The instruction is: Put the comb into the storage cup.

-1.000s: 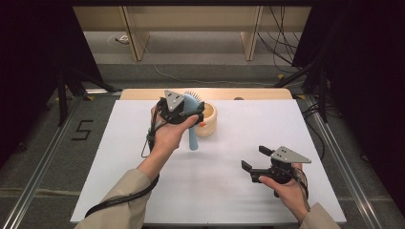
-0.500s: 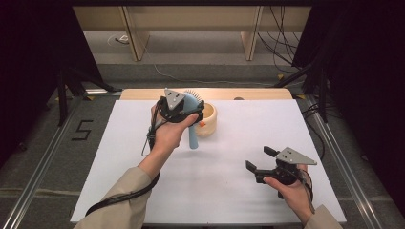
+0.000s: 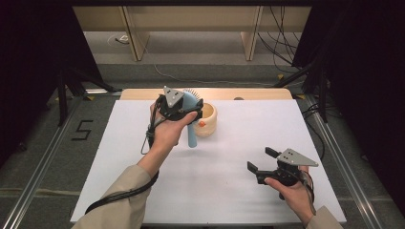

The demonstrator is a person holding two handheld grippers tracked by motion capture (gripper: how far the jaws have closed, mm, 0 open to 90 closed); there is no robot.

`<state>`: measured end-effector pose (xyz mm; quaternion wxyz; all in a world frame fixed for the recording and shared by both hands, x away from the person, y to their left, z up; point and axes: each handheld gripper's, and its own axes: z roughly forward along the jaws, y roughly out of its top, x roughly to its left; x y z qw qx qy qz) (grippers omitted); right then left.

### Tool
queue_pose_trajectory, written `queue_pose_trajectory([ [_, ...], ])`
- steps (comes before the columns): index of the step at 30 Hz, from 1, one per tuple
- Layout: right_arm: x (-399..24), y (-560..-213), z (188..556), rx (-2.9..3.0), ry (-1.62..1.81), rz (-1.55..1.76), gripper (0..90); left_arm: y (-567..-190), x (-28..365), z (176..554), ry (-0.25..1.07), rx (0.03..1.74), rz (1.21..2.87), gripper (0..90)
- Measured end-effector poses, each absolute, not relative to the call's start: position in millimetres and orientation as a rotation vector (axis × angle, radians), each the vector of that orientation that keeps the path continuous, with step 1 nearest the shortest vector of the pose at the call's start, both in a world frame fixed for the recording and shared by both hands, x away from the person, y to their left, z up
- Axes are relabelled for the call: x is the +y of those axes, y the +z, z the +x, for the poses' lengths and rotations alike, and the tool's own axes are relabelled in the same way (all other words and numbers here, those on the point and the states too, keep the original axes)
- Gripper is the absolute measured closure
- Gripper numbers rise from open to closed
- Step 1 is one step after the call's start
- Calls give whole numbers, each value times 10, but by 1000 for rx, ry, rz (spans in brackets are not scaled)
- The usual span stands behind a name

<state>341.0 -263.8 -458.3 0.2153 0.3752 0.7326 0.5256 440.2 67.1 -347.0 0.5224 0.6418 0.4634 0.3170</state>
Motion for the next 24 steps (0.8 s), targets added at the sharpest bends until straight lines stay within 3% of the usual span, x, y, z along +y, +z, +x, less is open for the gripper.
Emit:
queue_pose_trajectory([
  [24, -2657, -4602, 3388, 2034, 1454, 1036, 99, -3389, 637, 4454, 769, 1107, 1522, 196],
])
